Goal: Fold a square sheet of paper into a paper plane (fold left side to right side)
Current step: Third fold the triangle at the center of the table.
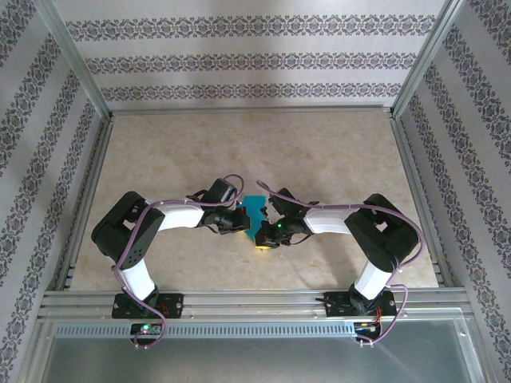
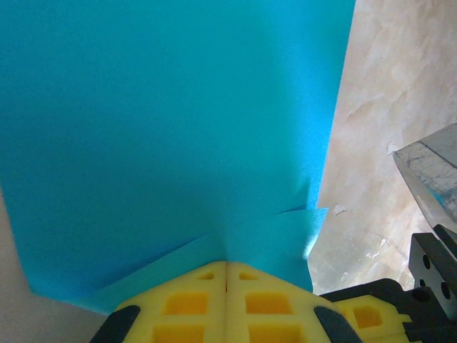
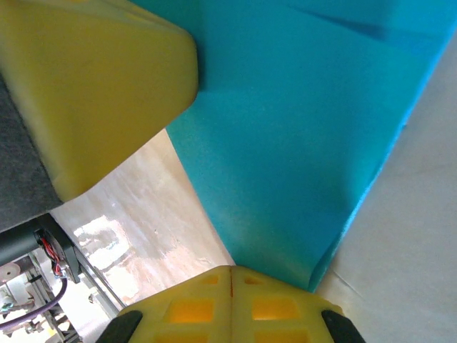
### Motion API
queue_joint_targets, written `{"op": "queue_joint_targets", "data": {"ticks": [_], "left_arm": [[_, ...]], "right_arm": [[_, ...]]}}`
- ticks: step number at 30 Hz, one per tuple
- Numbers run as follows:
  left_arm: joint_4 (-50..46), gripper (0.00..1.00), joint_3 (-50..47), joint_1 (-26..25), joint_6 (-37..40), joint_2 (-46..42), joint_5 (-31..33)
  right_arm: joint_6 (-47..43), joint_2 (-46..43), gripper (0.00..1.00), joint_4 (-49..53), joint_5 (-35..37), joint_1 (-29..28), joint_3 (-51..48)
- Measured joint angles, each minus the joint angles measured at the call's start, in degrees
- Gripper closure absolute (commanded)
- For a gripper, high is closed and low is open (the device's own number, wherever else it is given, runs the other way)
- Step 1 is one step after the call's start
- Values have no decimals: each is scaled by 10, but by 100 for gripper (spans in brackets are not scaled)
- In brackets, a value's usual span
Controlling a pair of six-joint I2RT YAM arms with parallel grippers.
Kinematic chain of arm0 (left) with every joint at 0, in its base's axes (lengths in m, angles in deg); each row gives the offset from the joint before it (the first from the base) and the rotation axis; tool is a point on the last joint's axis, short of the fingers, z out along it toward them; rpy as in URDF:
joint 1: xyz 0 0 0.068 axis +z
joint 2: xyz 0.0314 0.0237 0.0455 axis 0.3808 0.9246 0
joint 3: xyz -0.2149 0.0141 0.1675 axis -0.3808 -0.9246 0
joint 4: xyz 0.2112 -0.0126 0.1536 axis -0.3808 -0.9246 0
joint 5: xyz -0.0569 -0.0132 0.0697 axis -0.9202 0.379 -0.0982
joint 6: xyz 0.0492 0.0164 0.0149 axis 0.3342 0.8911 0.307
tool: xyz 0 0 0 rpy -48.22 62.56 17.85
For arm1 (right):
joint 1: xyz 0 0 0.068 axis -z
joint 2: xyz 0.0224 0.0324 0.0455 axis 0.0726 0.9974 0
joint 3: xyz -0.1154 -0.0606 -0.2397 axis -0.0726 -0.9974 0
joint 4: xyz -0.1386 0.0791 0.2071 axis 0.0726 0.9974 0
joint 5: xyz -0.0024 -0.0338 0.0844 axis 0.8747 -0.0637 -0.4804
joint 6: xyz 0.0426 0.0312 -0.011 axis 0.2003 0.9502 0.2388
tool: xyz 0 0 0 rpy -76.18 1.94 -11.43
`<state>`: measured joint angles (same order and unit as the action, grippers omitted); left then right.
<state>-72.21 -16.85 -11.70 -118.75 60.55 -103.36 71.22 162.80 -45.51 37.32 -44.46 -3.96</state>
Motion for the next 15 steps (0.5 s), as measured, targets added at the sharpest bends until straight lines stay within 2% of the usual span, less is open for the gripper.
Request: {"op": "queue_joint_targets", "data": {"ticks": [15], "left_arm": [[-16, 100, 10, 0, 0, 4, 2]], "right_arm": [[-2, -19, 100, -15, 0, 0, -28]]}}
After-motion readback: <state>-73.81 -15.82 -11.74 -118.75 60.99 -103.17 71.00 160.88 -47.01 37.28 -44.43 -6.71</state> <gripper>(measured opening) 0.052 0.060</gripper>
